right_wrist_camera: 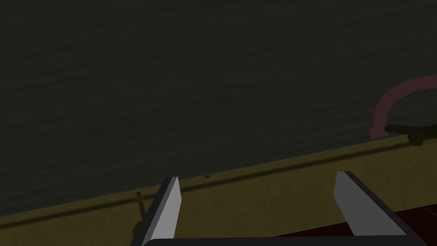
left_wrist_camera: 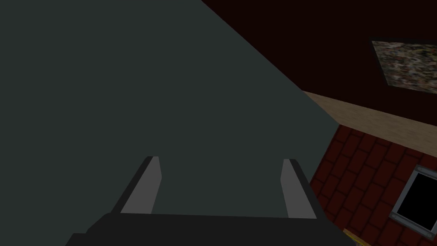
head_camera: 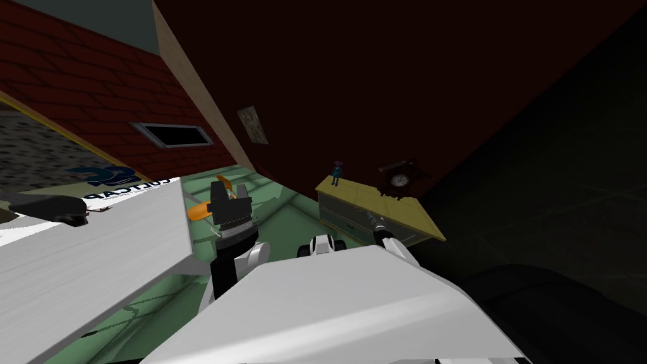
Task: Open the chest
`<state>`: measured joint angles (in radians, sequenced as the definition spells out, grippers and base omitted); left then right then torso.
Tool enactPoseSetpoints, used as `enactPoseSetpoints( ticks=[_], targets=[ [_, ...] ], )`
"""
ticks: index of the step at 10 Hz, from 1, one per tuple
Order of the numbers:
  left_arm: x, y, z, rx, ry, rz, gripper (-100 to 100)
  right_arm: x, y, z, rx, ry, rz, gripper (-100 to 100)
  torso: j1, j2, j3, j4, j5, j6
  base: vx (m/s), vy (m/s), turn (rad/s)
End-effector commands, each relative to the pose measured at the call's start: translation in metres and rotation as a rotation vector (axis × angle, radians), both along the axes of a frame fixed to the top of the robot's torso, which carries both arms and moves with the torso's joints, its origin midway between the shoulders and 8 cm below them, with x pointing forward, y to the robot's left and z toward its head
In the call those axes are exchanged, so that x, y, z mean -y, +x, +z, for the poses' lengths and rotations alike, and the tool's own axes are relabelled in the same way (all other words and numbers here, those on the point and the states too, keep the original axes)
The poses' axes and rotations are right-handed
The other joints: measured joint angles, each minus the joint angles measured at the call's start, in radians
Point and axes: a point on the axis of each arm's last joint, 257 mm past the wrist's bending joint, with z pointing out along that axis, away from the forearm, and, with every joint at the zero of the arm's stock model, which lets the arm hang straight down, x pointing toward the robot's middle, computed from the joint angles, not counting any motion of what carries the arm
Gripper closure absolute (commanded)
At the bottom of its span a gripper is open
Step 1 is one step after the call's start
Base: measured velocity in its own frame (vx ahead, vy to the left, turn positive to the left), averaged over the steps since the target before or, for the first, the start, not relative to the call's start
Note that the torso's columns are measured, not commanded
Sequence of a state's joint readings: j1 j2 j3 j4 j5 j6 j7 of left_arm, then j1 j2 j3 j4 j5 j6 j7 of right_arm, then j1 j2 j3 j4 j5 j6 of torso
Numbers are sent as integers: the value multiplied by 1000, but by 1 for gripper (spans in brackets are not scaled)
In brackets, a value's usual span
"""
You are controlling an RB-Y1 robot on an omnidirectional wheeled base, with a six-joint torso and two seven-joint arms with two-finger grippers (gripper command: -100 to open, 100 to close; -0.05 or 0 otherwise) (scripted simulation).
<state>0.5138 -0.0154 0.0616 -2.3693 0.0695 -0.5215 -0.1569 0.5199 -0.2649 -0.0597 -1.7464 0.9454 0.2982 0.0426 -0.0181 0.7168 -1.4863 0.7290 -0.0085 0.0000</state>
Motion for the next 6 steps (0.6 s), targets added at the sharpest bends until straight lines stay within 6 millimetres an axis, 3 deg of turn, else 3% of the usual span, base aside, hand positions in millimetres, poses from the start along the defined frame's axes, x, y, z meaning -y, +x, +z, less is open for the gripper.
enactPoseSetpoints(
  ticks=[1, 3, 4, 6],
  targets=[
    [0, 0, 0, 0, 0, 0, 0, 31, -23, -18, -90, -94, -62, -100, -7, -3, 1, -2, -4, -3, -12, -10, 149],
    [0, 0, 0, 0, 0, 0, 0, 37, -30, -23, -109, -99, -87, -100, -8, -3, -1, -1, -2, 0, 5, -12, -9],
    [0, 0, 0, 0, 0, 0, 0, 51, -40, -25, -152, -161, -119, -100, -5, 2, 3, 2, -1, -2, -10, 2, 259],
    [0, 0, 0, 0, 0, 0, 0, 60, -51, -35, -191, -186, -142, -100, -19, 0, 4, 3, -6, -5, -7, 7, 118]
  ],
)
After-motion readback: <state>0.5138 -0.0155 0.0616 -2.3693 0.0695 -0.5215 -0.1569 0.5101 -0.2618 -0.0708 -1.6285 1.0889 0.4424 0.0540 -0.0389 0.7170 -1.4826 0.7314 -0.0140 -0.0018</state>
